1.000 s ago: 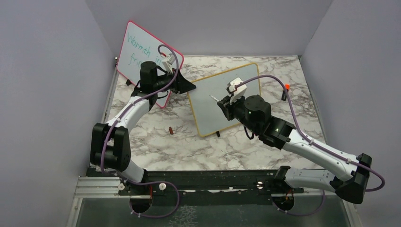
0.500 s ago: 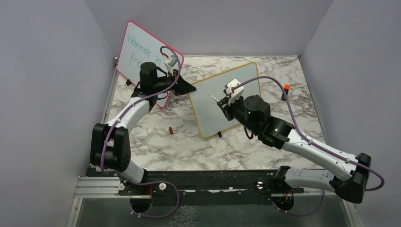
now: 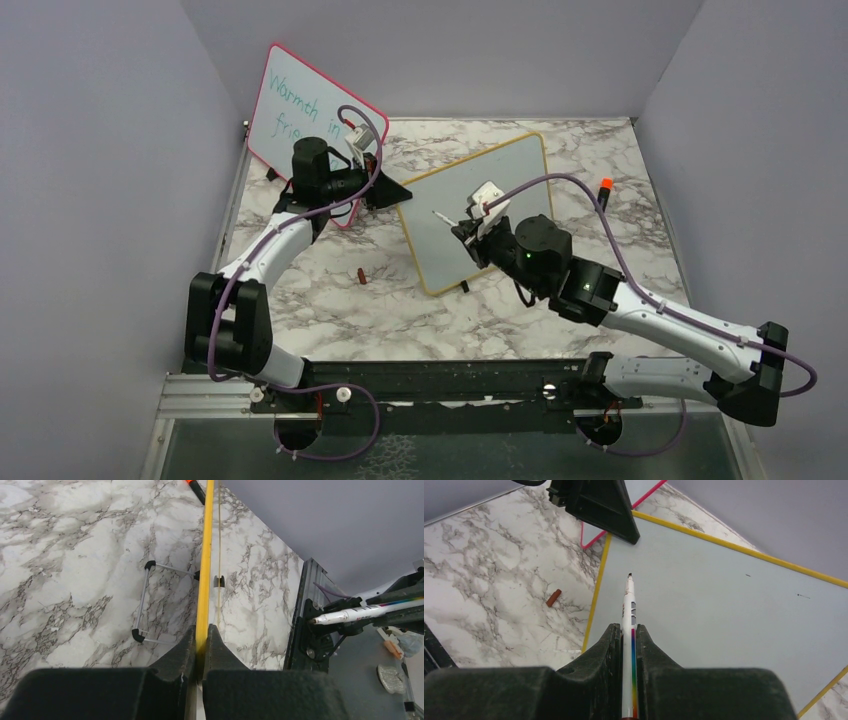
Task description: Write a sentence on the whiteboard
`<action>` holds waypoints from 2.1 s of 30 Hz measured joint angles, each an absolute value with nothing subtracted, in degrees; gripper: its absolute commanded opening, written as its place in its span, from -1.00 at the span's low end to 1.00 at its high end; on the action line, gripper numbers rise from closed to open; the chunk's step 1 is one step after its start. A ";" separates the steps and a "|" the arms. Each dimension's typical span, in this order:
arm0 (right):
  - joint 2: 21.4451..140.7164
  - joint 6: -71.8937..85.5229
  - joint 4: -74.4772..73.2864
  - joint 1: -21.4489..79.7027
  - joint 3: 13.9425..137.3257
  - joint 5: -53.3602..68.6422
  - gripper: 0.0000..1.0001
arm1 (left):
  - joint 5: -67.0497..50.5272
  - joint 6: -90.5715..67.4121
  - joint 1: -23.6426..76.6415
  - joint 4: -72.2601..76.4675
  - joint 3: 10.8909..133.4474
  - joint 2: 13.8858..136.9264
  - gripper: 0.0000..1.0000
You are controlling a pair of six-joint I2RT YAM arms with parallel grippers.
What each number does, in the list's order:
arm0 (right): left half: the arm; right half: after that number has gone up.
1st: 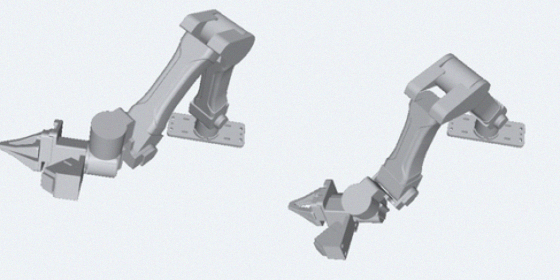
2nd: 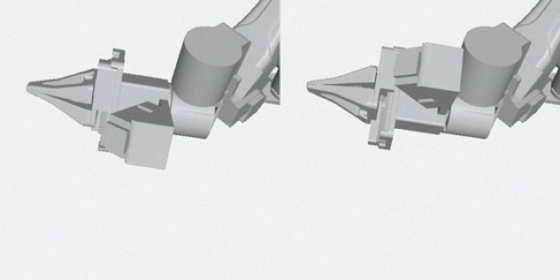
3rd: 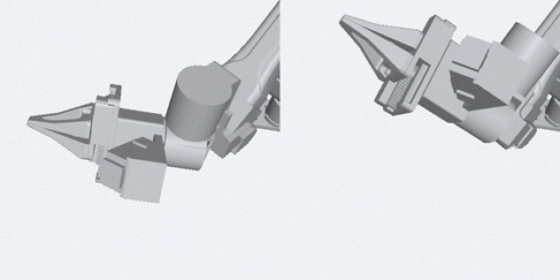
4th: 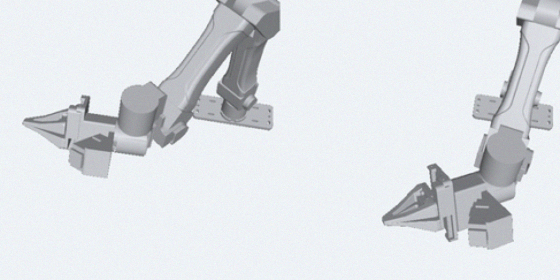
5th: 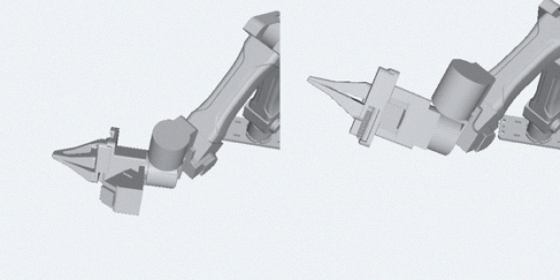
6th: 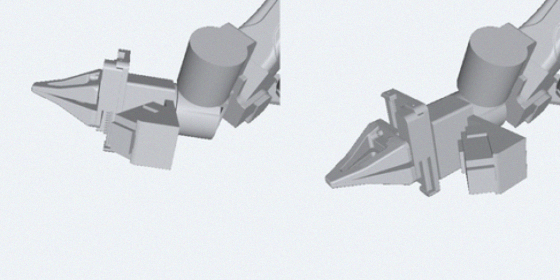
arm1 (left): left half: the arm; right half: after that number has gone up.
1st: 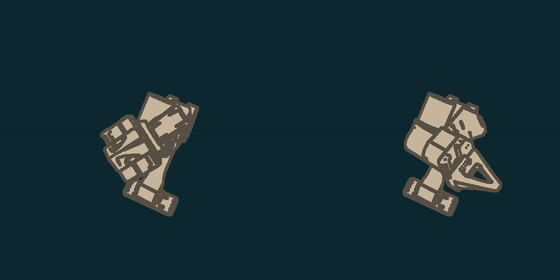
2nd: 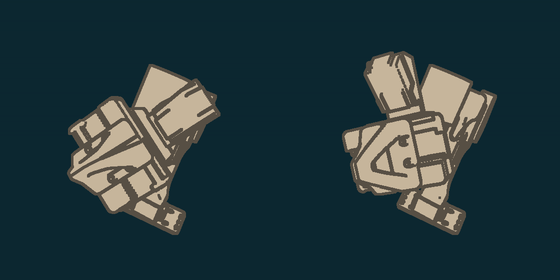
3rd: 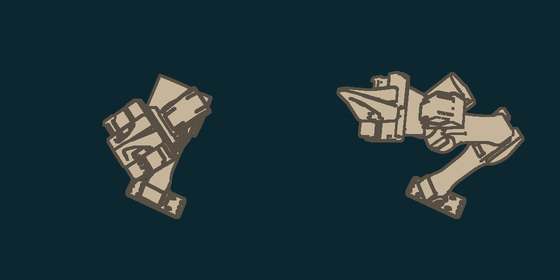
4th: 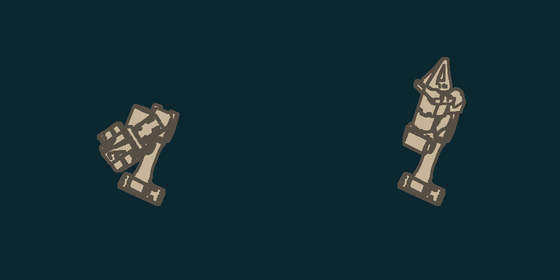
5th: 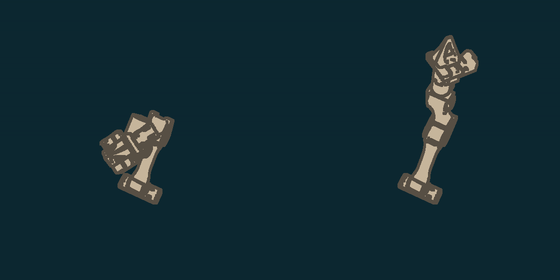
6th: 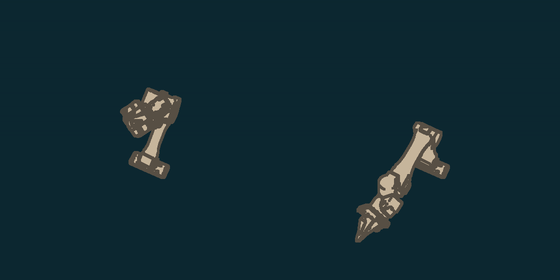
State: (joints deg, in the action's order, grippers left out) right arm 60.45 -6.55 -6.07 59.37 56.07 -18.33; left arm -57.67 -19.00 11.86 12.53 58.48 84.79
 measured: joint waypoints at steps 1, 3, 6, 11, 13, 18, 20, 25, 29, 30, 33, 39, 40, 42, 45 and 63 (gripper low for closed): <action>60.45 -6.81 -6.02 60.12 56.07 -18.76 -0.99 | -57.65 -18.63 11.86 11.94 58.48 84.58 -1.00; 60.45 -7.46 -5.96 61.56 56.07 -19.92 -0.99 | -57.52 -17.80 11.86 10.79 58.48 84.16 -1.00; 60.47 -7.79 -5.98 62.57 56.07 -21.06 -0.99 | -57.32 -16.78 11.86 9.37 58.70 83.90 -1.00; 60.97 -7.79 -5.26 62.59 55.55 -22.70 -0.99 | -57.12 -15.86 11.86 7.99 59.18 83.88 -1.00; 61.41 -7.77 -4.80 62.85 54.68 -23.09 -0.99 | -57.08 -15.59 11.86 7.64 59.24 83.88 -1.00; 62.87 -7.77 -4.36 63.46 54.06 -23.81 -0.99 | -56.99 -15.55 11.86 7.49 59.31 83.83 -1.00; 63.42 -7.77 -4.05 63.70 54.06 -24.34 -0.99 | -56.99 -15.55 11.86 7.51 59.31 83.83 -1.00; 65.30 -7.86 -2.26 64.49 54.04 -25.26 -0.99 | -56.99 -15.55 11.86 7.49 59.31 83.83 -1.00; 67.57 -8.16 -0.47 64.95 54.06 -26.28 -0.99 | -56.99 -15.55 11.86 7.46 59.31 83.83 -1.00; 68.25 -8.23 -0.03 65.06 54.06 -26.52 -0.99 | -56.99 -15.55 11.86 7.49 59.31 83.83 -1.00; 70.46 -8.67 0.47 65.36 54.39 -27.88 -0.99 | -56.99 -15.55 11.86 7.46 59.31 83.83 -1.00; 73.30 -9.74 2.33 65.78 55.61 -30.37 -0.99 | -56.97 -15.59 11.86 7.46 59.31 83.83 -1.00; 73.60 -9.96 2.81 65.84 55.96 -30.70 -0.99 | -56.97 -15.59 11.86 7.46 59.31 83.83 -1.00; 74.00 -10.28 3.90 66.02 56.38 -31.14 -0.99 | -56.95 -15.62 11.86 7.46 59.31 83.81 -1.00; 74.70 -10.85 5.52 66.22 57.14 -31.90 -0.99 | -56.95 -15.64 11.86 7.44 59.31 83.79 -1.00; 78.72 -11.88 8.97 66.32 58.06 -33.39 -0.99 | -56.53 -15.84 11.90 7.11 59.31 83.57 -1.00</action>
State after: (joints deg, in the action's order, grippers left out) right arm 78.72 -11.88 8.97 66.32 58.06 -33.39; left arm -56.53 -15.84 11.90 7.11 59.31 83.57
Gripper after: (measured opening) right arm 0.165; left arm 0.030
